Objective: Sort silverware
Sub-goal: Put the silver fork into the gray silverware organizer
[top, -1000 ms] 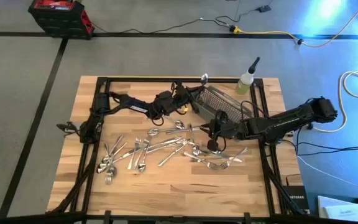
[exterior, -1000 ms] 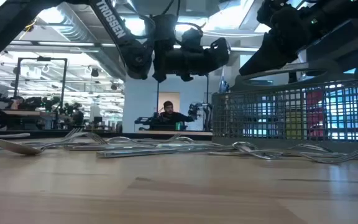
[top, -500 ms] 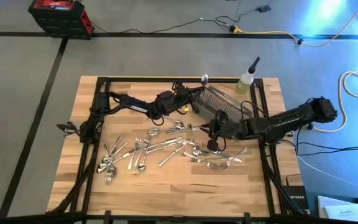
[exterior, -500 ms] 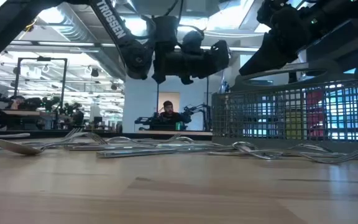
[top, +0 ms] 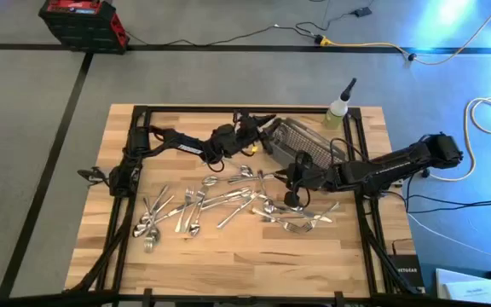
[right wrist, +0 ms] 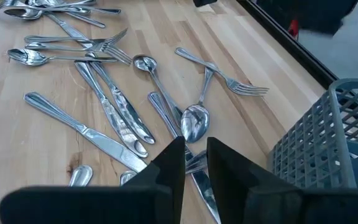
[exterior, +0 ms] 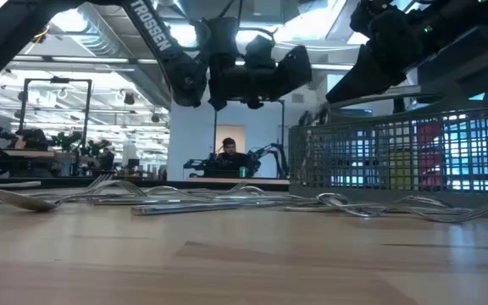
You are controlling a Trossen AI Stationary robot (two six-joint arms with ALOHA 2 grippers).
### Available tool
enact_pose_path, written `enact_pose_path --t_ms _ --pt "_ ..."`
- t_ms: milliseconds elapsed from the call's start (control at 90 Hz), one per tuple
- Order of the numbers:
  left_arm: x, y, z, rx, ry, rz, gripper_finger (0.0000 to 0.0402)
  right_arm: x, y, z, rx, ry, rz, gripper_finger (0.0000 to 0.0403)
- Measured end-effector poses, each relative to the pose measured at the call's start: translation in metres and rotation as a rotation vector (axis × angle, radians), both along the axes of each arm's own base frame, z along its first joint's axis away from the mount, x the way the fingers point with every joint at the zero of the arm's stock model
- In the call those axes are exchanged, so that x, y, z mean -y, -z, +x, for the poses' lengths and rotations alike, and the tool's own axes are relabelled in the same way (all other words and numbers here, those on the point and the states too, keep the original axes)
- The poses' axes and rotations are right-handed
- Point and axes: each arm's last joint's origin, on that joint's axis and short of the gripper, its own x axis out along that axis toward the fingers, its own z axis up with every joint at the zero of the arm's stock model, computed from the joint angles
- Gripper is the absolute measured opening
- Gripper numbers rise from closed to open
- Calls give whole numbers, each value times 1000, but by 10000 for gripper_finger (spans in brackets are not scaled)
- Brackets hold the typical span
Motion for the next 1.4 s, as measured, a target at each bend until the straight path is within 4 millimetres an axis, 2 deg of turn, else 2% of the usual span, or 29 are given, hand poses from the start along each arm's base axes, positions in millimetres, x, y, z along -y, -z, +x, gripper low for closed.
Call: enact_pose_path --t_ms 178,300,489,633,756,1100,1400 --pt "12 -24 -12 32 18 8 118 0 0 0 1 0 0 51" --pt "30 -35 -39 -52 32 46 118 0 0 0 0 0 0 51" --pt "50 -25 -92 -391 51 21 109 0 0 0 4 0 1 51" --pt "49 -7 -113 -565 -15 -6 105 0 0 0 2 0 0 51" --pt "41 12 -116 -637 -147 -48 104 0 0 0 0 0 0 51" --pt "14 66 -116 -813 -215 -169 104 0 -2 1 26 0 4 51" --pt "8 80 -116 -841 -233 -197 104 -1 -1 1 22 -8 18 51"
